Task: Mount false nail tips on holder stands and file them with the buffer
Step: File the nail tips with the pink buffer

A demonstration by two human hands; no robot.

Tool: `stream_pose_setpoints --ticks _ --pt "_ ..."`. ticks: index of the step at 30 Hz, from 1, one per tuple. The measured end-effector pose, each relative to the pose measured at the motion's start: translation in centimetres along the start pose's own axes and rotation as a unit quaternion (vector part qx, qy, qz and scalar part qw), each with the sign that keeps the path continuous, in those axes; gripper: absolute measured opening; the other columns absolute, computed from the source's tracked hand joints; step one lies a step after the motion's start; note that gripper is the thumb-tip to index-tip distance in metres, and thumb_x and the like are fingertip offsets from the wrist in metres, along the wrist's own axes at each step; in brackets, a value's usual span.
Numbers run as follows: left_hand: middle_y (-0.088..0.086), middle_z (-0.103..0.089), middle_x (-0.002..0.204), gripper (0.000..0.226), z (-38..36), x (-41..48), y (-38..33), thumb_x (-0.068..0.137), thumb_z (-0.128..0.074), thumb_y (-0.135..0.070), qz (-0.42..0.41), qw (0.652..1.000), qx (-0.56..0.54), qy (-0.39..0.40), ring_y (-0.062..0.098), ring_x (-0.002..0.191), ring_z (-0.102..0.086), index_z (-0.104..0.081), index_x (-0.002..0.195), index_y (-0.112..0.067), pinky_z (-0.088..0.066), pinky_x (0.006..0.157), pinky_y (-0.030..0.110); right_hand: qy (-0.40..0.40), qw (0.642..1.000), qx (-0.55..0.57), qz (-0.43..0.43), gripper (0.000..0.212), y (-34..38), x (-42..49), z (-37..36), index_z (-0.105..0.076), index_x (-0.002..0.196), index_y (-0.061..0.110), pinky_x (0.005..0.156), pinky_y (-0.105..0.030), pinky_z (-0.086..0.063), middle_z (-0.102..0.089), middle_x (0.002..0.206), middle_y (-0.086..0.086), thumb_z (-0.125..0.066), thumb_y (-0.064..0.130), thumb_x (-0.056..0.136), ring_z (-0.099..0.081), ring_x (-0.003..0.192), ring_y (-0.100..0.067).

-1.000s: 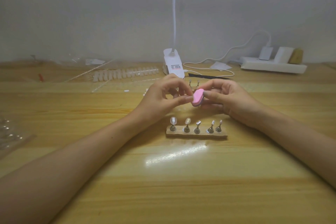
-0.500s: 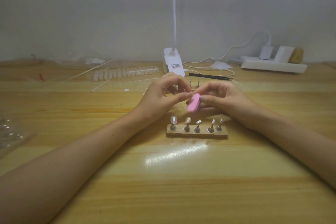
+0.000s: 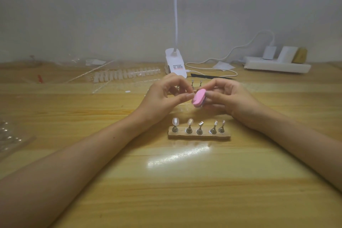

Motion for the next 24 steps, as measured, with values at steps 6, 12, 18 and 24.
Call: stream_pose_setpoints --ticks 6,12,18,24 --pt "0.003 -0.059 0.088 0.007 -0.1 0.0 0.1 0.085 -0.072 -0.004 0.003 1.0 -0.002 0.0 0.001 0.077 -0.054 -0.067 0.085 -0.009 -0.042 0.074 0.013 0.015 1.0 -0.016 -0.003 0.015 -0.1 0.0 -0.3 -0.071 0.1 0.014 0.076 -0.032 -0.061 -0.077 0.1 -0.014 -0.07 0.018 0.085 -0.075 0.093 -0.027" --pt "0.001 -0.059 0.087 0.008 0.0 0.1 0.1 0.085 -0.072 -0.004 -0.002 1.0 0.001 0.003 -0.001 0.077 -0.053 -0.067 0.084 -0.01 -0.04 0.073 0.011 0.031 0.999 -0.03 -0.004 0.013 -0.1 -0.1 -0.5 -0.072 0.098 0.015 0.075 -0.03 -0.061 -0.076 0.101 -0.015 -0.071 0.016 0.085 -0.075 0.093 -0.028" --pt "0.001 -0.059 0.087 0.009 -0.1 0.1 0.2 0.085 -0.072 -0.004 -0.001 1.0 -0.001 0.005 0.003 0.078 -0.054 -0.066 0.083 -0.01 -0.042 0.074 0.014 0.029 0.999 -0.045 -0.004 0.02 -0.2 -0.1 -0.5 -0.068 0.102 0.008 0.077 -0.034 -0.062 -0.076 0.1 -0.016 -0.071 0.016 0.084 -0.075 0.093 -0.029" --pt "0.004 -0.059 0.089 0.005 -0.4 -0.1 0.2 0.084 -0.073 -0.008 -0.002 1.0 -0.001 0.022 0.007 0.079 -0.055 -0.069 0.086 -0.011 -0.045 0.076 0.017 -0.007 1.0 0.016 -0.006 0.02 -0.2 0.3 0.7 -0.069 0.103 0.007 0.078 -0.033 -0.062 -0.075 0.1 -0.02 -0.068 0.016 0.085 -0.075 0.092 -0.028"
Point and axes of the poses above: each hand's wrist, its own x-axis towards the middle knuckle, its own z-axis out of the back of the hand, y = z × x, the point moved 8 cm from there along x, towards the middle knuckle
